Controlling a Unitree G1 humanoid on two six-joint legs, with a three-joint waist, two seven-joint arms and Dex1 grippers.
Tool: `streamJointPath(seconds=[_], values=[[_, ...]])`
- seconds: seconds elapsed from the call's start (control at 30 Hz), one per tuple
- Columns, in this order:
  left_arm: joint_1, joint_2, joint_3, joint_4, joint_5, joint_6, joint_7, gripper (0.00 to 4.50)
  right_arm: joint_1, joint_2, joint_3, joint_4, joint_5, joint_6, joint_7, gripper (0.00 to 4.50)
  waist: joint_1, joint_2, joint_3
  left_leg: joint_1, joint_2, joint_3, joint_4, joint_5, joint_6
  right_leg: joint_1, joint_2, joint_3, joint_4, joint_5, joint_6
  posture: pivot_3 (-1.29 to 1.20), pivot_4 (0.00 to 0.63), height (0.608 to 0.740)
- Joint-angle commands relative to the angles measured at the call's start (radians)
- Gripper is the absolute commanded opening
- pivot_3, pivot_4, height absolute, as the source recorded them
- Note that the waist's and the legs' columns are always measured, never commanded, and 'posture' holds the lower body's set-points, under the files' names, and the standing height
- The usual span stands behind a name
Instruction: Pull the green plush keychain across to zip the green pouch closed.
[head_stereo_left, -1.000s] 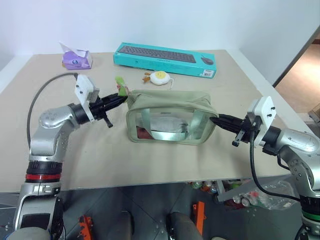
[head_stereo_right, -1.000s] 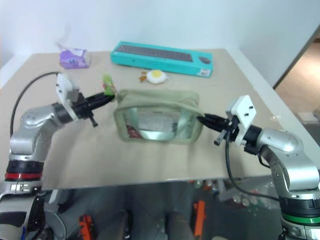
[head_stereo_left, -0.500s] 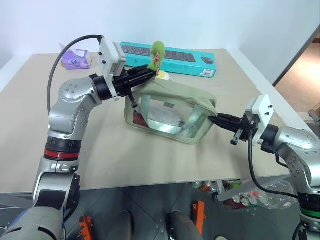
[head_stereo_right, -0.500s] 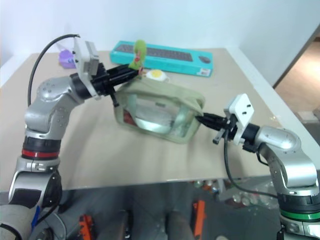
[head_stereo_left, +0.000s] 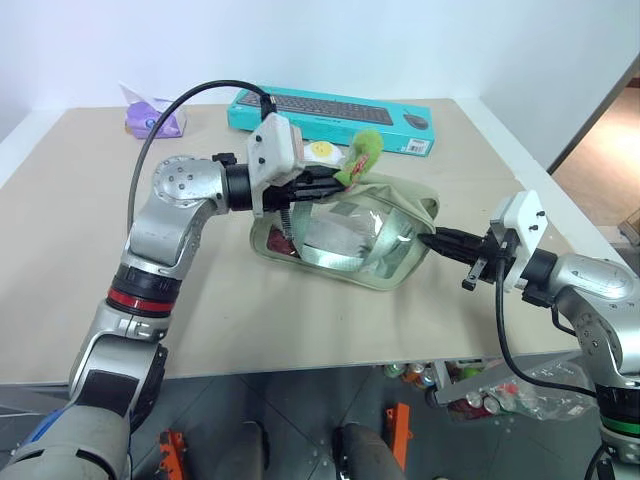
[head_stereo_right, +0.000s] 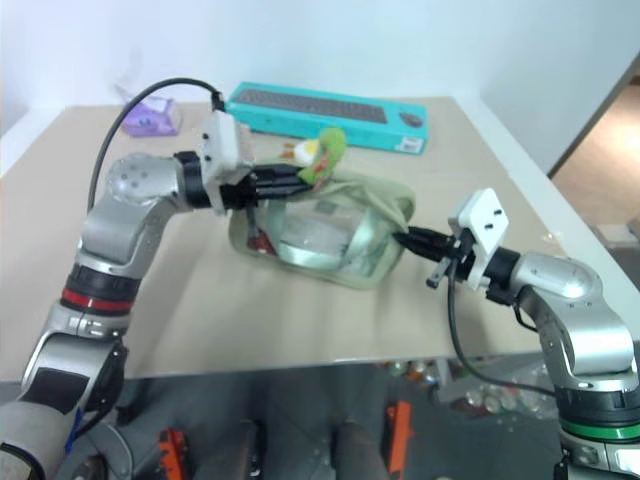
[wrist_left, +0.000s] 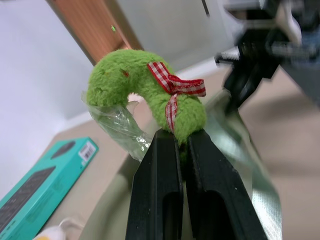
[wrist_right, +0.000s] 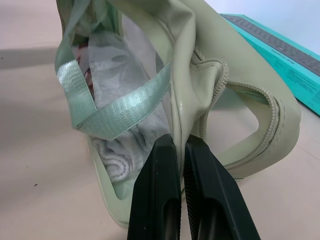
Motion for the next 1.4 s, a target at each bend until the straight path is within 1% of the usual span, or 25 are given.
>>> streamJointPath(seconds=[0.03,0.2,0.3,0.4,0.47,0.57,0.63,0.67,0.8,0.9,1.0,1.17,1.3,1.4], values=[[-0.035,-0.009,-0.013,0.022,0.015,-0.03,-0.023,0.04,-0.01,0.001,-0.021,-0.032,0.014,-0.022,0.002,0.0,0.001,0.0,0.0,0.0,0.0,0.0,0.0,0.0,0.0,0.0,0.0,0.0,0.0,0.0,0.0,0.0,0.15,0.74],[-0.018,0.028,0.018,0.058,0.047,-0.014,0.004,0.04,-0.008,0.006,-0.021,-0.035,0.015,-0.02,0.0,0.0,0.001,0.0,0.0,-0.001,-0.001,0.0,0.001,0.0,0.0,0.0,-0.002,0.0,-0.001,0.0,0.002,0.0,0.15,0.74],[0.001,0.064,0.015,0.053,0.044,-0.011,-0.029,0.04,-0.007,0.008,-0.02,-0.035,0.014,-0.021,0.001,0.0,0.001,0.0,0.0,-0.001,-0.001,0.0,0.001,0.0,0.0,0.0,-0.002,0.0,0.0,0.0,0.002,0.0,0.15,0.74],[0.007,0.079,0.019,0.047,0.029,-0.003,-0.043,0.04,-0.011,0.01,-0.017,-0.033,0.014,-0.022,0.002,0.0,0.001,0.0,0.0,-0.001,-0.001,0.0,0.001,0.0,0.0,0.0,-0.002,0.0,0.0,0.0,0.002,0.0,0.15,0.74],[0.007,0.093,0.022,0.046,0.018,-0.008,-0.068,0.73,-0.018,0.013,-0.011,-0.027,0.012,-0.025,0.005,0.0,0.001,0.0,0.0,-0.001,-0.001,-0.001,0.001,0.0,0.0,0.0,-0.002,0.0,0.0,0.0,0.002,0.0,0.15,0.74],[0.004,0.109,0.028,0.042,0.004,-0.008,-0.099,1.64,-0.026,0.016,-0.002,-0.019,0.009,-0.029,0.011,0.0,-0.001,0.0,0.0,-0.001,-0.001,0.0,0.001,0.0,0.0,0.0,-0.002,0.0,0.0,0.0,0.002,0.0,0.15,0.74],[0.002,0.123,0.033,0.042,-0.001,-0.01,-0.114,2.31,-0.031,0.017,0.002,-0.016,0.008,-0.03,0.013,0.0,-0.001,0.0,0.0,-0.001,-0.001,0.0,0.001,0.0,0.0,0.0,-0.001,0.0,0.0,0.0,0.002,0.0,0.15,0.74],[0.001,0.133,0.035,0.043,-0.001,-0.016,-0.124,2.72,-0.033,0.017,0.003,-0.014,0.008,-0.031,0.014,0.0,-0.002,0.0,0.0,-0.001,-0.001,-0.001,0.001,0.0,0.0,0.0,-0.001,0.0,0.0,0.0,0.001,0.0,0.15,0.74],[0.0,0.169,0.048,0.048,0.003,-0.043,-0.148,4.0,-0.036,0.017,0.007,-0.008,0.007,-0.036,0.018,0.0,-0.003,0.0,0.0,-0.001,0.0,0.0,0.0,0.0,0.0,0.0,0.0,0.0,0.0,0.0,0.001,0.0,0.15,0.74],[-0.005,0.188,0.068,0.05,-0.013,-0.027,-0.153,4.0,-0.037,0.018,0.011,-0.005,0.006,-0.04,0.02,0.0,-0.002,0.0,0.0,-0.001,0.0,0.0,0.0,0.0,0.0,0.0,0.0,0.0,0.0,0.0,0.001,0.0,0.15,0.74],[-0.015,0.211,0.105,0.046,-0.05,0.028,-0.151,4.0,-0.038,0.018,0.012,-0.003,0.005,-0.042,0.022,0.0,-0.002,0.0,0.0,-0.001,0.0,0.0,0.0,0.0,0.0,0.0,0.0,0.0,0.0,0.0,0.001,0.0,0.15,0.74],[0.039,0.254,0.179,-0.031,-0.134,0.149,-0.129,4.0,-0.038,0.017,0.011,0.003,0.005,-0.049,0.03,0.0,-0.004,0.0,0.0,0.0,0.001,0.0,0.0,0.0,0.0,-0.001,0.001,0.0,0.0,0.0,0.001,0.0,0.15,0.74],[0.194,0.281,0.288,-0.18,-0.218,0.278,-0.037,4.0,-0.037,0.016,0.011,0.012,0.005,-0.055,0.036,0.0,-0.008,0.0,0.0,0.0,0.001,0.001,0.0,0.0,0.0,0.0,0.0,0.001,0.0,-0.001,0.001,0.0,0.15,0.74],[0.33,0.292,0.34,-0.305,-0.275,0.368,0.022,4.0,-0.042,0.016,0.015,0.023,0.002,-0.06,0.04,0.0,-0.008,0.0,0.0,0.0,0.002,0.0,0.0,0.0,0.0,-0.001,0.001,0.001,0.001,-0.001,0.001,0.0,0.15,0.74]])
